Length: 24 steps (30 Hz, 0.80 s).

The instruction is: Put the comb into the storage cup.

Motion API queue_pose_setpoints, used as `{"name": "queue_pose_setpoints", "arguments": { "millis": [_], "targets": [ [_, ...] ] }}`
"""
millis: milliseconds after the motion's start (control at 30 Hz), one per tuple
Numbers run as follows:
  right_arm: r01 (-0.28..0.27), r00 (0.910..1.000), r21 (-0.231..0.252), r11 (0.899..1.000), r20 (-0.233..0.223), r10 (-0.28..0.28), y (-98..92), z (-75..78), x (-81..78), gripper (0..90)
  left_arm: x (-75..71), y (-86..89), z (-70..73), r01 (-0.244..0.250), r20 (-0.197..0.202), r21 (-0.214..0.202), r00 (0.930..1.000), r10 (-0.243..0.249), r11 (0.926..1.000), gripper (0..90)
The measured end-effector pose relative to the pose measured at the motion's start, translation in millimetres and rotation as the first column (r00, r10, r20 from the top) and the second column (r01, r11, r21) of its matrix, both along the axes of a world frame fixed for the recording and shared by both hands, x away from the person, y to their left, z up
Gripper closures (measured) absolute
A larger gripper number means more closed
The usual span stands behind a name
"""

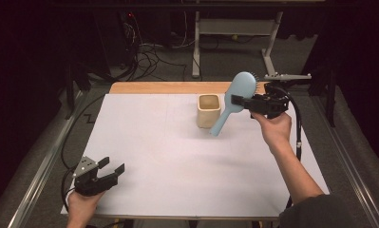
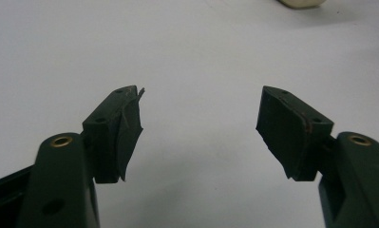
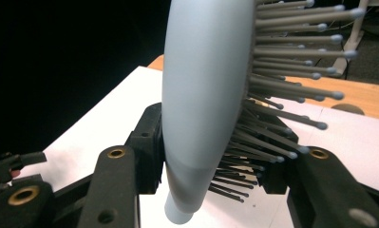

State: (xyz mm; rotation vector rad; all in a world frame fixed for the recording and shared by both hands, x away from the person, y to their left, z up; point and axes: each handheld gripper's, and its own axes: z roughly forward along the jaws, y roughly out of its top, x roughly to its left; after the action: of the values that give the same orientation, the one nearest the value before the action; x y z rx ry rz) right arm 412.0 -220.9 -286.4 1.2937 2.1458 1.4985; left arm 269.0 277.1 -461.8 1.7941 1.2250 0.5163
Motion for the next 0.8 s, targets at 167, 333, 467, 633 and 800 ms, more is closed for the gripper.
{"name": "queue_pose_setpoints", "arguments": {
  "millis": [167,333,467,633,800],
  "targets": [
    [0.002,1.0000,-0.010,1.000,0.004,-0.002,4.9,7.3,4.7,53.4,-0.2,0.0,0.1,0.000,0.001,0.000,1.0000,0.000,1.0000,32.3],
    [-0.002,1.0000,-0.025,1.000,0.006,0.002,10.0,14.5,9.4,53.4,0.3,-0.2,-0.4,0.000,0.000,0.001,1.0000,0.000,1.0000,32.5],
    [-0.002,0.9999,-0.022,1.000,0.013,0.003,13.3,21.7,13.1,53.4,0.3,-0.1,-0.4,0.000,0.000,0.001,1.0000,0.000,1.0000,32.6],
    [0.005,0.9998,-0.027,1.000,0.018,-0.004,18.0,26.2,18.0,53.6,0.4,-0.2,-0.6,0.002,0.001,0.001,1.0000,-0.002,1.0000,32.6],
    [0.021,0.9994,-0.035,0.999,0.026,-0.020,22.5,29.2,23.5,53.7,0.7,0.2,-0.8,0.003,0.000,-0.001,1.0000,-0.003,1.0000,32.7]
  ]
}}
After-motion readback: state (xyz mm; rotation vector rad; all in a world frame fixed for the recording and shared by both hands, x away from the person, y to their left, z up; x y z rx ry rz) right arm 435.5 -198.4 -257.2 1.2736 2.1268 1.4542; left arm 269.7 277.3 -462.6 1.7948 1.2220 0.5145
